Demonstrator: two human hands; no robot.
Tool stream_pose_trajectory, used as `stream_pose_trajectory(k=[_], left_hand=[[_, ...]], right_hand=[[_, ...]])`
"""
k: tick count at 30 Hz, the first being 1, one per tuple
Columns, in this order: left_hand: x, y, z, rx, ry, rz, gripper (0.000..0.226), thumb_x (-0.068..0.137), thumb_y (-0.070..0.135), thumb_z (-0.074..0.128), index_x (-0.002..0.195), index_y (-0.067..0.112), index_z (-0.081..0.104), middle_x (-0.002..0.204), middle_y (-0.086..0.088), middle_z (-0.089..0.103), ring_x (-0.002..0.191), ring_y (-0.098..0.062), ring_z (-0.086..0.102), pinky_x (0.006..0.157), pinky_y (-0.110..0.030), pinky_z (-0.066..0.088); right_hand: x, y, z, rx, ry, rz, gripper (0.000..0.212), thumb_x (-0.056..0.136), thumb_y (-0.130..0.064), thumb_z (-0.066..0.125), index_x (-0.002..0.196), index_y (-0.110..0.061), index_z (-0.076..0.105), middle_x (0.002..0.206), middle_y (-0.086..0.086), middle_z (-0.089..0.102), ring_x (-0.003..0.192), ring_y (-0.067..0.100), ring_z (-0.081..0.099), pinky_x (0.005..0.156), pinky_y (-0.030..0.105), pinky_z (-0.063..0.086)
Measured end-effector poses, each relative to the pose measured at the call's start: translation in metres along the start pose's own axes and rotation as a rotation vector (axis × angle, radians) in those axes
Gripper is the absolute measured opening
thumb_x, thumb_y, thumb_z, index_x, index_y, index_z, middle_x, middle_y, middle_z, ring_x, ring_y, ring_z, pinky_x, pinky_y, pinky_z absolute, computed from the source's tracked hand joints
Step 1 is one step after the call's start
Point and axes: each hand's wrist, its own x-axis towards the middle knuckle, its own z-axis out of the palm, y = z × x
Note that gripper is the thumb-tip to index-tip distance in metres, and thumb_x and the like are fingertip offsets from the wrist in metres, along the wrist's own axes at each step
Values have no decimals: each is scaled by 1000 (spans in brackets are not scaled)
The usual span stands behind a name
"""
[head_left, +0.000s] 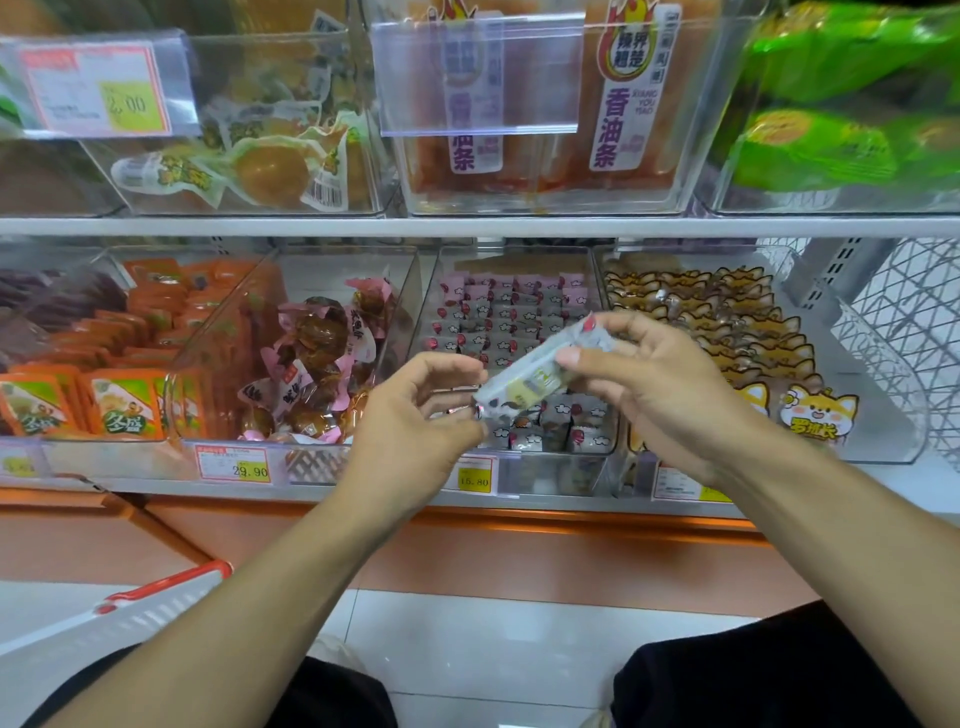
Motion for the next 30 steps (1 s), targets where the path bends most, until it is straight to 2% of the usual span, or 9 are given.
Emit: stream_pose_trajectory(k=[3,7,10,13,15,18,20,26,30], left_hand=[[-3,-6,1,353,-22,133,40,85,0,72,115,26,67,115,17,69,113,3,61,97,-12,46],[-7,-15,7,768,-186,232,58,89,28,74,143,32,52,147,16,50,138,1,34,107,-3,12],[-7,-24,14,925,-327,307,70,91,39,70,152,29,39,159,15,36,150,-4,12,119,-19,-4],[-5,-31,19,1063,-393,319,75,92,48,65,156,30,31,164,16,26,153,-5,2,121,-33,-11],[-4,-33,20,1097,-392,331,75,92,49,64,156,30,30,164,15,26,153,-7,3,121,-34,-11],[-2,-34,20,1132,-367,342,71,92,49,63,154,30,35,161,15,33,153,-9,9,124,-38,-7],[-1,-33,19,1144,-362,337,67,92,49,63,152,32,39,159,17,35,153,-9,13,125,-40,-3],[0,-28,19,1026,-294,321,51,90,43,67,139,31,57,148,16,51,143,-6,33,122,-32,9],[0,-27,20,1017,-275,315,49,89,43,70,135,30,60,139,13,58,137,-10,41,120,-31,16]], right_hand=[[2,-5,-9,-160,92,-179,31,77,-14,81,105,-12,69,101,5,78,96,19,73,81,26,58],[0,-2,-19,-579,66,-358,24,78,-22,86,97,-23,72,93,-2,77,86,21,73,76,32,62],[0,4,-20,-768,17,-353,24,76,-27,88,92,-28,70,87,-2,74,78,21,70,73,39,60],[1,8,-22,-900,-1,-365,26,74,-35,88,92,-34,68,81,-10,71,70,4,65,64,16,50],[0,6,-20,-935,-9,-388,26,74,-38,88,92,-35,69,84,-15,71,74,1,67,65,12,49],[-3,4,-17,-962,-75,-407,26,73,-37,87,93,-34,72,98,-14,74,86,4,70,79,28,59],[-5,2,-17,-998,-91,-413,24,74,-37,86,92,-34,72,103,-14,74,90,4,70,83,35,60],[-7,-1,-16,-1115,-52,-585,24,78,-33,84,100,-24,80,106,-12,76,101,0,70,95,34,56],[-3,5,-15,-1250,-158,-435,22,80,-38,83,101,-33,78,108,-12,74,103,7,66,97,39,52]])
